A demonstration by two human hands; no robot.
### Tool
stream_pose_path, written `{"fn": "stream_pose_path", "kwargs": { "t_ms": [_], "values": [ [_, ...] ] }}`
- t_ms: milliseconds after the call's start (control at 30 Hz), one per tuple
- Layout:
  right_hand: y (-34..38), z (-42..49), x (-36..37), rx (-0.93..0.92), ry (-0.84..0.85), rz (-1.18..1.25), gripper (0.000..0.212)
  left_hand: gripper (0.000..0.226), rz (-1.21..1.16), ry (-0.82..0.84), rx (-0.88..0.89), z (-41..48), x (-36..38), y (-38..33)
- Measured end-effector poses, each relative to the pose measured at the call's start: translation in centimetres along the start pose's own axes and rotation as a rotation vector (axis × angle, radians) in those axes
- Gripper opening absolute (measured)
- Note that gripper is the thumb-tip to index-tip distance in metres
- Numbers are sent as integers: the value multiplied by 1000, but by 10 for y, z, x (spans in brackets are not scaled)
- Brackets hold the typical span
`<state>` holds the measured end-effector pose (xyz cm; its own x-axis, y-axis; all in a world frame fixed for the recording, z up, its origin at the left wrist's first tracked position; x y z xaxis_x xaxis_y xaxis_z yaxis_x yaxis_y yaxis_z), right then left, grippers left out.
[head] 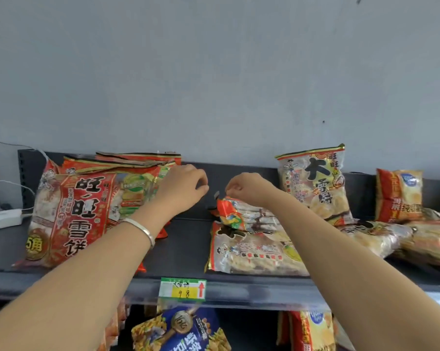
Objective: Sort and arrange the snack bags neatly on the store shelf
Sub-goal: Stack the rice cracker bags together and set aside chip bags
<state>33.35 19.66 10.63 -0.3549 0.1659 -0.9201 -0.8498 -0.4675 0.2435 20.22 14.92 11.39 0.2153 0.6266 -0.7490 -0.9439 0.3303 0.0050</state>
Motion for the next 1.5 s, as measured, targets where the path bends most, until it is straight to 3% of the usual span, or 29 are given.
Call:
{"fn": "stream_pose_path", "kwargs": {
  "t_ms": [200,367,500,667,767,900,1067,1200,1367,1500],
  "values": [
    [-65,-30,3,63,13,11,30,18,-209,111,-105,-12,44,-44],
    [-111,-27,2,167,-70,-18,39,30,-327,134,-184,-6,76,-49],
    [-148,-18,7,312,-93,27,47,46,-150,72,-110,13,92,-54],
    [-176,3,24,524,10,165,59,37,32,43,3,53,107,-50],
    [-183,14,32,605,62,239,63,30,31,131,-6,73,119,-39],
    [-196,20,49,737,193,365,66,25,-177,227,-218,87,138,1],
    [-202,26,57,800,352,425,70,60,-494,630,-404,65,189,14],
    [-195,35,67,730,395,404,83,66,-804,643,-506,37,203,11],
    [-193,45,58,580,260,520,84,67,-920,543,-519,34,198,10],
    [-185,39,45,423,177,613,85,89,-1081,428,-603,29,182,13]
  ]
}}
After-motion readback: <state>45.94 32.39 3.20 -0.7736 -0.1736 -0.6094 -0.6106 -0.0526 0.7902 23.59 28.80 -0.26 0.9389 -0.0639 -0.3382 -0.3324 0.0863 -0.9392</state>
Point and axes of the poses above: each hand's wrist, its own z-axis towards the middle knuckle, its own x-axis out of the palm, y = z × x, the point moved 8 cm from there along z, towards the middle knuckle, and after that the axes turned 8 degrees about x, right-handed, at the moved point
